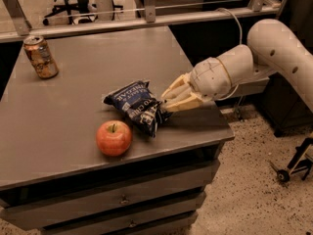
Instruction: Move blue chip bag near apple
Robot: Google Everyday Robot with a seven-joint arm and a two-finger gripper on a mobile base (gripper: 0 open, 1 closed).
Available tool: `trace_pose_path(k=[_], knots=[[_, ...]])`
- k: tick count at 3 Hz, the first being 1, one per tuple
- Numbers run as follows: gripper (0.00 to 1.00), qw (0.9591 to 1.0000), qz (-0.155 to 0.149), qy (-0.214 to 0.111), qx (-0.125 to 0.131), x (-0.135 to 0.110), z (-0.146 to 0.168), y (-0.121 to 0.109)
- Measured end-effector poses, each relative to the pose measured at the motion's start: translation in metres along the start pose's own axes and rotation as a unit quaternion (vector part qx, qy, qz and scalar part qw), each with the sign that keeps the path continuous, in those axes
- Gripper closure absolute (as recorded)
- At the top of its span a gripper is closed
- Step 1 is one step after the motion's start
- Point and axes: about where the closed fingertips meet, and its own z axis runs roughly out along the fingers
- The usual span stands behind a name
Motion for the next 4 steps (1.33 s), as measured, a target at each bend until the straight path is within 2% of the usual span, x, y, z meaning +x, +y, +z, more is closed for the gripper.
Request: trace_pose_path(k=[1, 2, 3, 4], knots=[[0.53, 1.0, -0.003, -0.001, -0.008, 0.003, 0.006, -0.008], [0.2, 0.9998, -0.009, 0.001, -0.016, 0.008, 0.01, -0.023], [0.01, 0.9997, -0.012, 0.003, -0.019, 0.01, 0.011, -0.031], [0.0, 0.9994, -0.018, 0.03, 0.003, 0.012, -0.006, -0.043]])
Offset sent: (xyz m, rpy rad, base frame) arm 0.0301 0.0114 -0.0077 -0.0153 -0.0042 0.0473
